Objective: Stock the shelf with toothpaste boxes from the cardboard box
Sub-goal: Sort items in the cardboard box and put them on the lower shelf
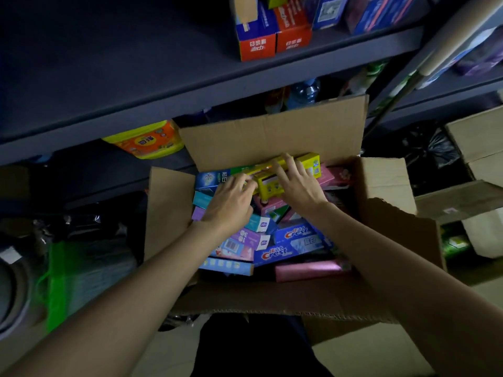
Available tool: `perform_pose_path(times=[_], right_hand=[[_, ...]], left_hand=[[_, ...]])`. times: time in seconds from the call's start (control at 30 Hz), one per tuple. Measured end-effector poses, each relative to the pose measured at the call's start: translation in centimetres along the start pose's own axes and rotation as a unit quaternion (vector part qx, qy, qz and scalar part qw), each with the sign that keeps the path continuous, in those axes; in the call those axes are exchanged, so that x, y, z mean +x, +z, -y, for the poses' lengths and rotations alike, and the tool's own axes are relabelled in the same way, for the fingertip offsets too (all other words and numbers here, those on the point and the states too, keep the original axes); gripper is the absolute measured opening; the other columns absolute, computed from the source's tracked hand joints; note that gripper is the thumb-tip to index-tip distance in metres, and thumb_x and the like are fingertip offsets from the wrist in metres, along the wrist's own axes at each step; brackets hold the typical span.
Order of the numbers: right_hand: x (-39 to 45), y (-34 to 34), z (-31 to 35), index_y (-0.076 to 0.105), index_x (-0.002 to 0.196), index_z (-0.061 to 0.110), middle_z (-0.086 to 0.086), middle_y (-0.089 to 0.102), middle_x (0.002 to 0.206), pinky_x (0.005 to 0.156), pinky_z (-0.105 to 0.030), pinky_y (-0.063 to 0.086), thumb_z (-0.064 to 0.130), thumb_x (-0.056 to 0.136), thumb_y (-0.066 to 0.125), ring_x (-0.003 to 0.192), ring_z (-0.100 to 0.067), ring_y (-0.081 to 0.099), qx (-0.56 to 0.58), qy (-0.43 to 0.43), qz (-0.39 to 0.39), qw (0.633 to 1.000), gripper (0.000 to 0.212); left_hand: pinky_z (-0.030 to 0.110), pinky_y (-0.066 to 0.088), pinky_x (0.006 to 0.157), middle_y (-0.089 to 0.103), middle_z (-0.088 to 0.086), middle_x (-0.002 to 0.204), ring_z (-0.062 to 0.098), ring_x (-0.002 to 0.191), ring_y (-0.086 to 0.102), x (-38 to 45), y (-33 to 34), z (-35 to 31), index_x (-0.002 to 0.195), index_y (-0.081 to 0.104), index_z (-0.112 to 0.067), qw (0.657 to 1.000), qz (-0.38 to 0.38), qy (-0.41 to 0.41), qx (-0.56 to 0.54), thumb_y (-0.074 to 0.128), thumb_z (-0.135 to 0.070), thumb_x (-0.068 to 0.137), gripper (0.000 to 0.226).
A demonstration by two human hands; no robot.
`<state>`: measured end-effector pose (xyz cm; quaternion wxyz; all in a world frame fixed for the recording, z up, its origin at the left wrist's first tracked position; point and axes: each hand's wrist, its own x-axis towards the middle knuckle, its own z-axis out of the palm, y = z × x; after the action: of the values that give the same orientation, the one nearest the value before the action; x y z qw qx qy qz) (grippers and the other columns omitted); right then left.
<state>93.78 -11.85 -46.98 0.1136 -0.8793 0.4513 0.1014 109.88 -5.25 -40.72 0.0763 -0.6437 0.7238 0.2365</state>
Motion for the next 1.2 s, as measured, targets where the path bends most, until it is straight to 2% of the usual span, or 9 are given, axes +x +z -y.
perform_pose_path(times=[0.1,0.2,0.37,0.53,0.77,0.9,0.97,1.1,1.2], right_hand=[[-1.2,1.2,-0.6,0.047,0.108,0.007,-0.015,0.063,0.101,0.068,-0.036,0.054,0.009,0.062,0.077,0.085,-0.03,0.063,-0.048,-0.198,-0.097,0.974,0.054],[-2.1,3.1,-0.8,0.059,0.112,0.012,-0.008,0.062,0.101,0.07,-0.035,0.054,0.023,0.066,0.074,0.087,-0.025,0.065,-0.142,-0.309,-0.111,0.934,0.05],[0.1,6.1,1.4,0.051,0.101,0.016,-0.006,0.036,0.091,0.07,-0.034,0.038,0.013,0.082,0.041,0.08,-0.023,0.042,-0.169,-0.254,-0.192,0.933,0.022],[-1.2,6.6,2.9,0.046,0.091,0.012,-0.005,0.058,0.085,0.067,-0.035,0.043,0.001,0.089,0.024,0.077,-0.024,0.04,-0.124,-0.202,-0.22,0.946,0.024],[-1.1,7.4,2.3,0.052,0.103,0.019,-0.004,0.052,0.094,0.065,-0.033,0.039,0.018,0.063,0.07,0.08,-0.023,0.042,-0.189,-0.196,-0.191,0.943,0.043],[-0.9,8.1,2.4,0.051,0.1,0.017,-0.006,0.051,0.095,0.067,-0.035,0.032,0.018,0.076,0.057,0.08,-0.024,0.038,-0.205,-0.182,-0.244,0.93,0.025],[-2.2,7.6,2.4,0.055,0.097,0.016,-0.008,0.046,0.094,0.066,-0.035,0.029,0.015,0.08,0.046,0.079,-0.025,0.037,-0.187,-0.182,-0.258,0.93,0.02],[-5.5,3.3,2.6,0.045,0.108,0.014,-0.008,0.046,0.097,0.067,-0.036,0.036,0.013,0.054,0.076,0.081,-0.027,0.045,-0.119,-0.157,-0.205,0.959,0.061],[-7.4,-3.4,4.0,0.051,0.119,0.008,-0.015,0.056,0.107,0.08,-0.042,0.047,0.005,0.058,0.074,0.092,-0.035,0.053,0.036,-0.161,-0.121,0.979,0.065]], left_hand=[[0.034,0.028,0.1,0.029,0.006,0.142,0.024,0.129,0.03,-0.2,0.7,-0.3,0.132,0.038,-0.012,1.0,0.004,0.012,0.004,0.04,-0.013,0.092,0.039],[0.034,0.029,0.098,0.031,0.005,0.141,0.024,0.128,0.031,-0.4,1.5,-0.3,0.133,0.039,-0.012,1.0,0.013,0.0,0.006,0.042,-0.013,0.091,0.042],[0.035,0.031,0.101,0.037,0.006,0.135,0.025,0.123,0.037,-0.9,2.3,0.1,0.132,0.043,-0.011,1.0,-0.001,-0.016,-0.016,0.043,-0.011,0.09,0.041],[0.035,0.031,0.099,0.044,0.009,0.128,0.027,0.117,0.042,-2.3,2.8,1.1,0.127,0.048,-0.008,0.999,-0.02,-0.019,-0.019,0.046,-0.009,0.088,0.039],[0.038,0.034,0.097,0.044,0.009,0.129,0.028,0.117,0.043,-3.3,3.2,0.6,0.125,0.049,-0.008,0.997,-0.069,0.014,-0.013,0.047,-0.006,0.085,0.04],[0.038,0.032,0.1,0.04,0.007,0.131,0.027,0.119,0.04,-2.9,4.6,0.7,0.127,0.046,-0.01,0.998,-0.068,0.014,-0.001,0.045,-0.008,0.087,0.04],[0.038,0.032,0.101,0.04,0.008,0.132,0.027,0.12,0.04,-3.3,4.8,0.6,0.129,0.045,-0.01,0.998,-0.067,0.007,-0.003,0.046,-0.008,0.086,0.042],[0.038,0.032,0.105,0.029,0.005,0.142,0.027,0.126,0.035,-4.4,3.5,0.1,0.139,0.03,-0.012,0.999,-0.033,0.017,0.008,0.052,-0.016,0.086,0.058],[0.041,0.03,0.107,0.027,0.005,0.146,0.029,0.13,0.033,-4.9,0.8,-0.7,0.144,0.021,-0.011,0.999,0.016,0.023,-0.037,0.066,-0.025,0.08,0.079]])
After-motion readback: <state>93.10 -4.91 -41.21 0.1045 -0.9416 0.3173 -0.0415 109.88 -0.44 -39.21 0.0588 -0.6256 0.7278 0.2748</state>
